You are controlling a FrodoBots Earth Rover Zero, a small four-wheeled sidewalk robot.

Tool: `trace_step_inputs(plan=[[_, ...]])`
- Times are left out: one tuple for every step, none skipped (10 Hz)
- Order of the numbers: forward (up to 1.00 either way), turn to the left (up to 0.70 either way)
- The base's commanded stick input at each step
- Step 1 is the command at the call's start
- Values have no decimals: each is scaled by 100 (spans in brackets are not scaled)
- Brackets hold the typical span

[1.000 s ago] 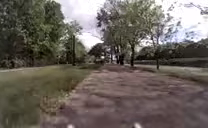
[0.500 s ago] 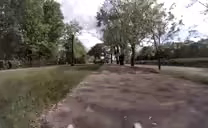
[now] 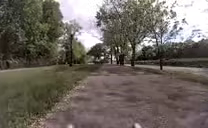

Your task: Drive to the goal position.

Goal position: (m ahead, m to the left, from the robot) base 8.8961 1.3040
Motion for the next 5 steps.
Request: trace_step_inputs(plan=[[100, 0], [100, 0], [100, 0], [100, 0], [100, 0]])
